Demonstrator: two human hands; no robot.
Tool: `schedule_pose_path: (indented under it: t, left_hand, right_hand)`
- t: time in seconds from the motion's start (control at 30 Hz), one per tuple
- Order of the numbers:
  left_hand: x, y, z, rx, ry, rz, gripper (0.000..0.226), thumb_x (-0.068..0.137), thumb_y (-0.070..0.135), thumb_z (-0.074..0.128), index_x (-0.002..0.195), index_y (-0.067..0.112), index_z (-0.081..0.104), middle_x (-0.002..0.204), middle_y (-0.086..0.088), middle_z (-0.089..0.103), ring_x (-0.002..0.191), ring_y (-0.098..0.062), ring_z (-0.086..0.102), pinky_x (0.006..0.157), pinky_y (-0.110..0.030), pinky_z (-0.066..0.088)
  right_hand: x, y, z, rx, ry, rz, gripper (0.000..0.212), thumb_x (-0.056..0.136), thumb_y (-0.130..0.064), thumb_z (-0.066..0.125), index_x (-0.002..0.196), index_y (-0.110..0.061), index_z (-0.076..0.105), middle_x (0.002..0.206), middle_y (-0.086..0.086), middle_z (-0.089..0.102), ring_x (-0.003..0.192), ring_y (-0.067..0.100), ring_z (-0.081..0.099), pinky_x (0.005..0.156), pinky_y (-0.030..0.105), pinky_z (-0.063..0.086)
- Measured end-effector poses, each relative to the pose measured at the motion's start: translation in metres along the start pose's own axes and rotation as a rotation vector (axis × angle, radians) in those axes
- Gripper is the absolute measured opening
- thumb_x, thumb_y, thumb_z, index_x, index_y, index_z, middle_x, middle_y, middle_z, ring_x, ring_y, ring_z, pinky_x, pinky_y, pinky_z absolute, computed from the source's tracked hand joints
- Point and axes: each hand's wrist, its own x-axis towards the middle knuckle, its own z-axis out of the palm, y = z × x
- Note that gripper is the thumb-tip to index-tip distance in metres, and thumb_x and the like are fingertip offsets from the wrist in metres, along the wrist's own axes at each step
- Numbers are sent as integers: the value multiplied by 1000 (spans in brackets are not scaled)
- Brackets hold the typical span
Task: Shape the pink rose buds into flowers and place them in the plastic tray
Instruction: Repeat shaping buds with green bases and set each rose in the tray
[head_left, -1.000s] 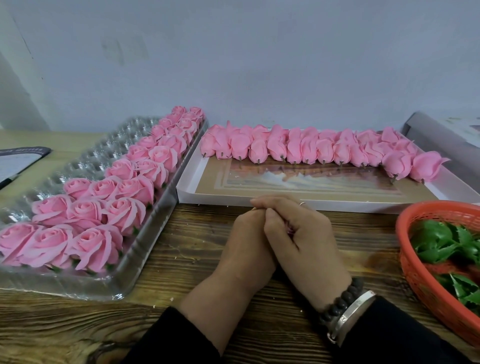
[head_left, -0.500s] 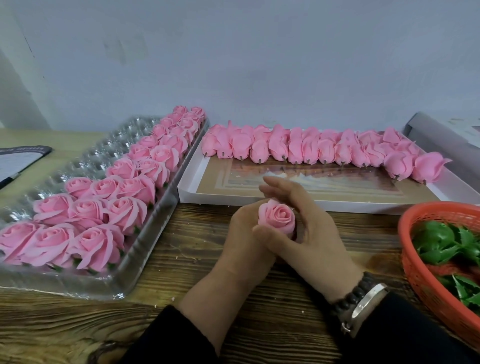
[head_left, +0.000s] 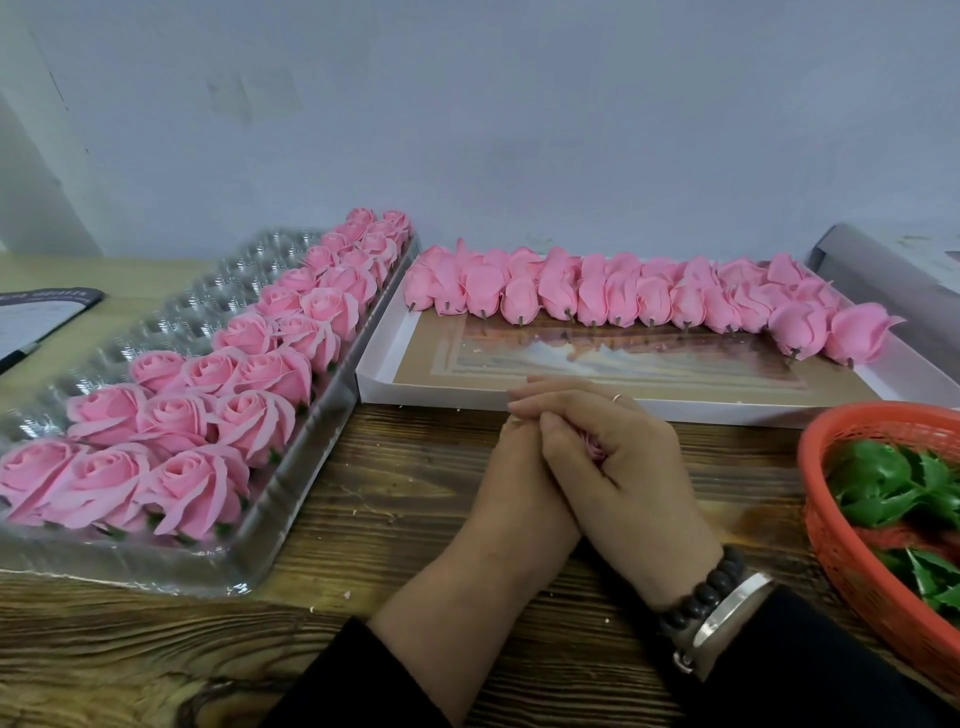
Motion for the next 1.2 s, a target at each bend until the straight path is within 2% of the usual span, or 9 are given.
schedule_pose_path:
  t: [0.1,0.27,0.37,0.47,0.53,0.73,0.93,1.07,1.2]
  left_hand:
    - [5,6,-4,77,-133,-8,33,87,-4,52,120,1,51,113,-8,60,78,10,49,70,5,35]
    - [6,9,-13,1,-252,-89,25,91,5,51,70,18,53,48,13,58,43,-3,52,42,-11,41]
    - [6,8,-19,-55,-193,-75,23,87,-1,56,68,10,59,48,9,59,44,-3,52,42,-14,40]
    - [10,4,-20,-42,-59,5,7,84,1,61,81,-2,66,75,-12,68,71,-21,65,63,-29,54]
    - [10,1,-15,-13,-27,-7,11,87,8,59,81,4,67,79,-12,68,77,-24,64,72,-35,54]
    - [9,1,-2,148,12,112,10,90,10,55,90,10,66,88,-1,65,78,-4,59,70,-12,48]
    - [9,10,-4,26,-133,63,14,86,-3,55,89,11,57,77,17,50,72,21,53,61,1,39]
    - [6,7,-7,87,-271,-25,34,87,3,53,64,26,46,50,12,56,52,8,55,50,-6,42]
    - [5,6,-14,-34,-230,-22,28,87,3,57,67,22,58,52,12,59,51,-1,55,51,-13,43]
  right_hand:
    - [4,2,-8,42,-161,14,31,81,-18,45,95,-27,71,103,-16,69,107,-4,57,98,19,39]
    - [-2,3,-11,164,-281,62,41,82,-27,51,116,-51,53,110,-25,63,49,13,64,44,13,46]
    - [-1,7,-10,135,-215,58,62,70,-45,67,126,-52,41,116,-26,60,85,6,68,69,7,47]
    - [-1,10,-9,223,-153,94,75,59,-55,68,128,-43,42,120,-19,59,111,-6,54,91,8,40]
    - [-2,9,-8,260,-101,82,68,62,-55,66,125,-39,46,120,-16,60,114,-4,54,94,12,42]
    - [-2,1,1,190,12,40,26,85,-41,50,102,-31,66,103,-19,68,101,-8,59,87,8,42]
    - [5,2,-12,58,-226,7,32,85,-18,44,101,-24,71,106,-16,67,103,-8,58,94,14,42]
    - [2,0,-16,33,-331,58,30,84,-38,46,107,-43,65,97,-21,65,69,-1,65,58,18,52]
    - [1,5,-16,69,-252,60,55,68,-57,57,122,-49,47,121,-24,59,111,-11,52,91,11,42]
